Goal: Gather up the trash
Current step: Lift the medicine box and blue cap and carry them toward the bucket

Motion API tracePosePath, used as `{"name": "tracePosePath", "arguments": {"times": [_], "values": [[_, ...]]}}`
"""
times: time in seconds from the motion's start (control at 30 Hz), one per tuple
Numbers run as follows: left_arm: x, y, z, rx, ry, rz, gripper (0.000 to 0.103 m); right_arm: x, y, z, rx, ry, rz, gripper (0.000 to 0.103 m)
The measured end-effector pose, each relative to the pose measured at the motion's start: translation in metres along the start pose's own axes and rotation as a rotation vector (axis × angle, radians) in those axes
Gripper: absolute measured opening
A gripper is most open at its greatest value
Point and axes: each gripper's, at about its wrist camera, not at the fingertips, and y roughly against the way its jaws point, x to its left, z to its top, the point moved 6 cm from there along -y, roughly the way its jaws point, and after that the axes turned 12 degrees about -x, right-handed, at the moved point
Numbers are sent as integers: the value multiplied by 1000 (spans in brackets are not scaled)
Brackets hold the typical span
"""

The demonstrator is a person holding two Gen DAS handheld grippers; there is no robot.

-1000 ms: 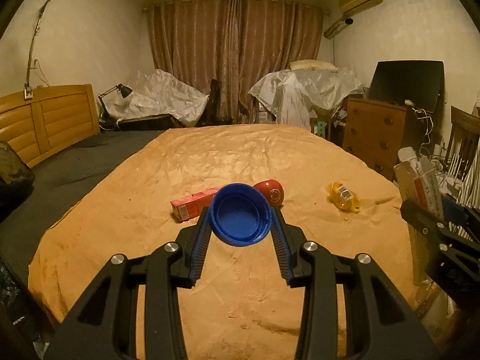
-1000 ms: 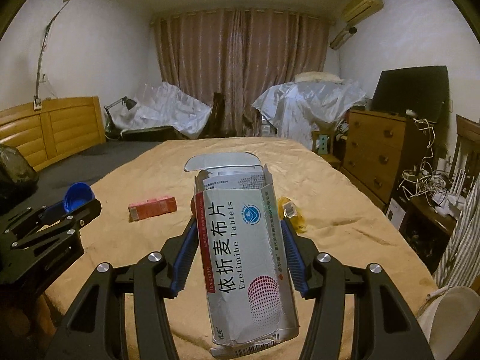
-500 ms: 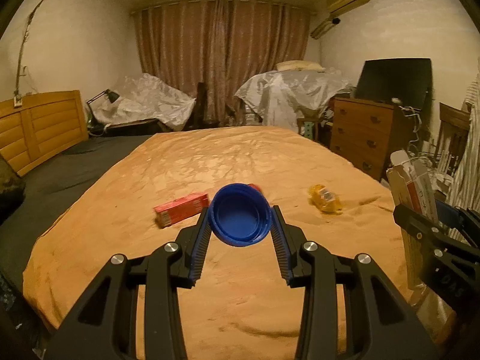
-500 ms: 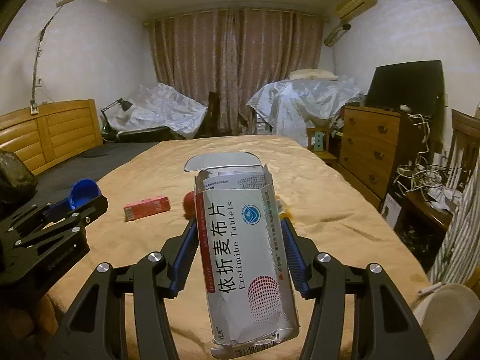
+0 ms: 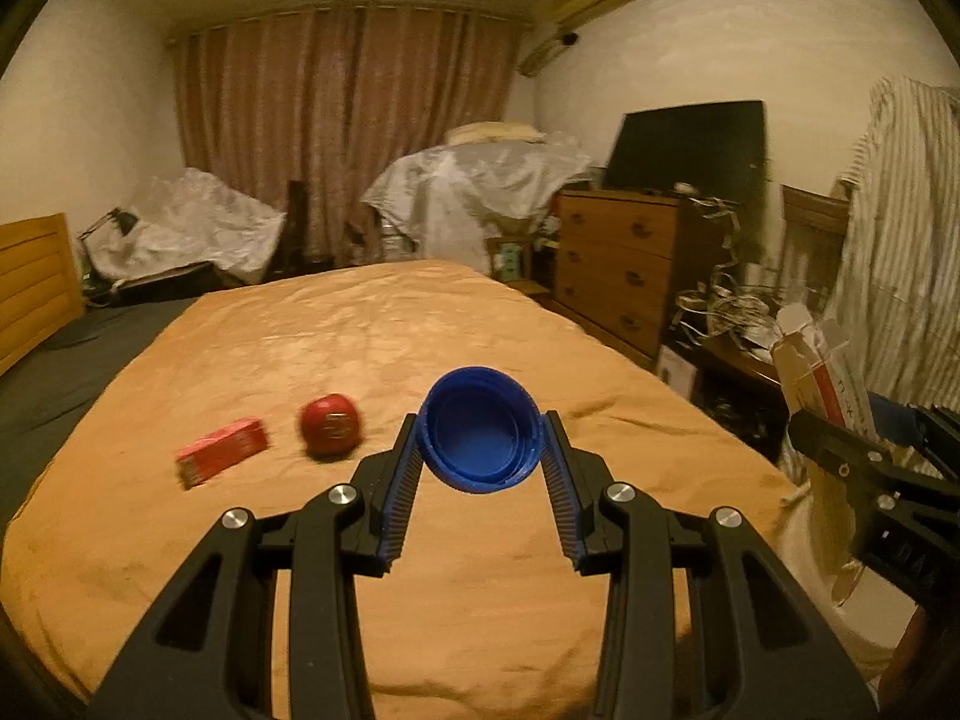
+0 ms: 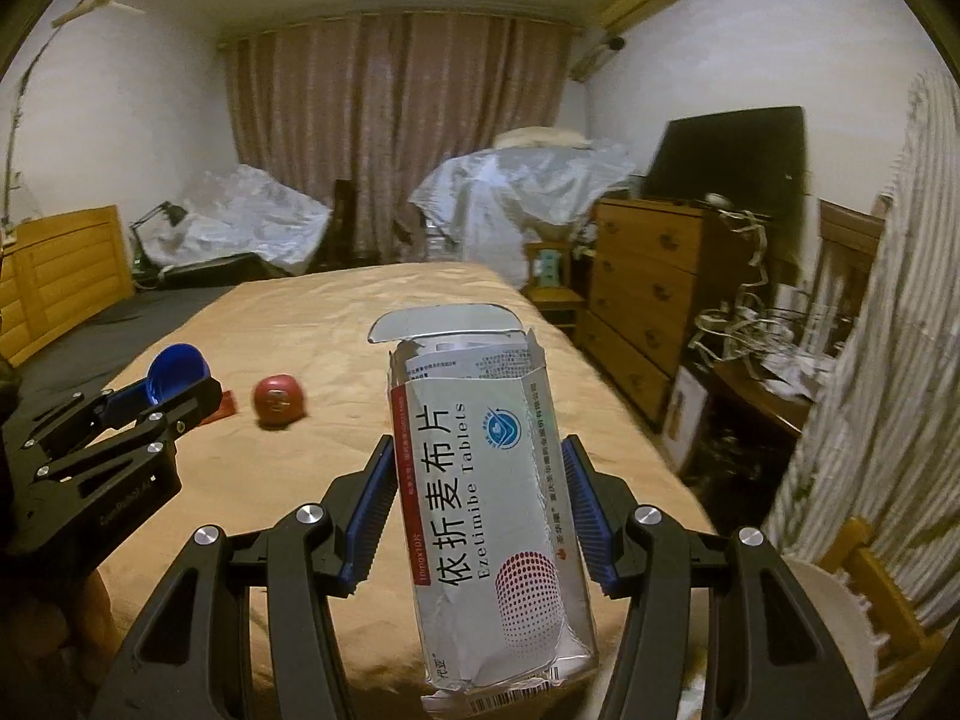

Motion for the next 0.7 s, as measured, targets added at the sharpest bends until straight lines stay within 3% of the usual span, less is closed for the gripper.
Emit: {"name": "tracePosePath", "arguments": {"times": [0.43,0.7], "values": [[-97,-10,-9,47,-51,-174,38,-132,41,-14,50,-32,-151,56],[-150,-12,-15,90,-87,-274,38,-210,54,-37,150,-79,-208,56]]}}
